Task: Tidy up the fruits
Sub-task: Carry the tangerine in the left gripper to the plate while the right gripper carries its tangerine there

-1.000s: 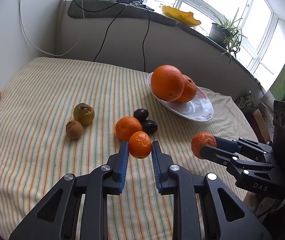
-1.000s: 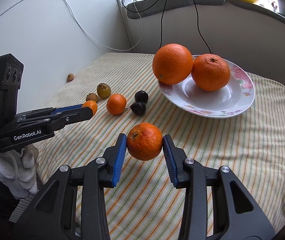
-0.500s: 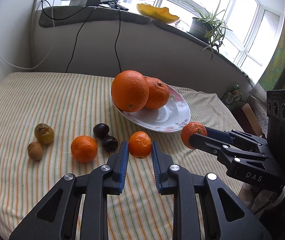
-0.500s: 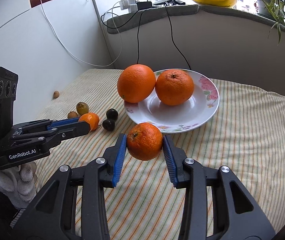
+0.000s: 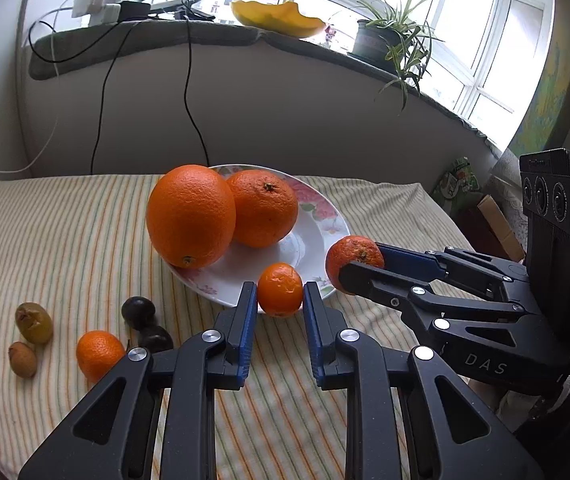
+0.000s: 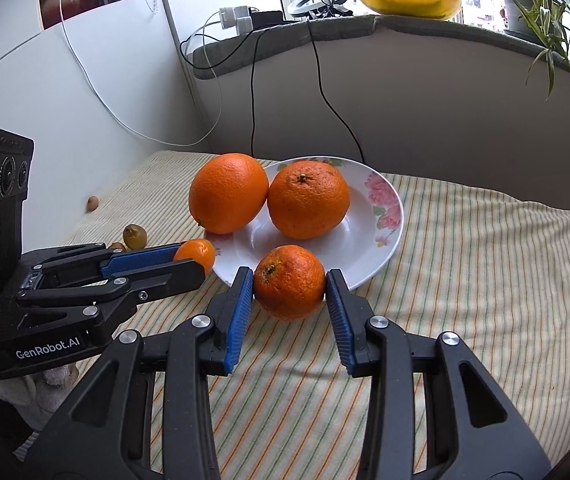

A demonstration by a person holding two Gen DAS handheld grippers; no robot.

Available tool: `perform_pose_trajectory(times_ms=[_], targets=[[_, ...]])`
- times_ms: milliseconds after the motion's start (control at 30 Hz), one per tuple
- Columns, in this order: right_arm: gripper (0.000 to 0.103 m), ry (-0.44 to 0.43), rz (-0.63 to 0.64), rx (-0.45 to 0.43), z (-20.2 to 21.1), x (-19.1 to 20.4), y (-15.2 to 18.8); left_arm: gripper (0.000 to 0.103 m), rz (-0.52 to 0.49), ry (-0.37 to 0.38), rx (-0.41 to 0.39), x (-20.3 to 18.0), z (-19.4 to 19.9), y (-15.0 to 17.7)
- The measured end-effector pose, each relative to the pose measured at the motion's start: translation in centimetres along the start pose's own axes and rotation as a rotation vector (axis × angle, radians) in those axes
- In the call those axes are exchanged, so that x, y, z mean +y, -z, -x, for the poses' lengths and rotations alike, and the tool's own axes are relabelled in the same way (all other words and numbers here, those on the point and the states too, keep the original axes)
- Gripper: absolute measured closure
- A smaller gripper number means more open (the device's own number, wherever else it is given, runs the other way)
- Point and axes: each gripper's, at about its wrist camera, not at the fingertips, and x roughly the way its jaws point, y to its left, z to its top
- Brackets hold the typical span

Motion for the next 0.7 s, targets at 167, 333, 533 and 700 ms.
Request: perform_pose_trajectory(times_ms=[167, 333, 533, 700], targets=[[0.064, 0.011, 0.003, 0.009, -0.7, -0.8, -0.6, 0.082, -0.012, -0.003, 0.009, -0.3, -0.9, -0.3], [0.064, 0.012, 0.0, 0.012, -1.5, -1.3, -1.2, 0.082, -0.019, -0.007, 0.019, -0.5, -1.7, -0.5], [0.064, 0.016, 0.0, 0.02, -2.2, -1.5, -1.5, 0.082, -0.02, -0.011, 0.031, -0.5, -2.3, -0.6], [0.064, 0.015, 0.0, 0.029, -2.6, -1.7, -1.6, 0.082, -0.023, -0.008, 0.048, -0.6, -2.8, -0.5]])
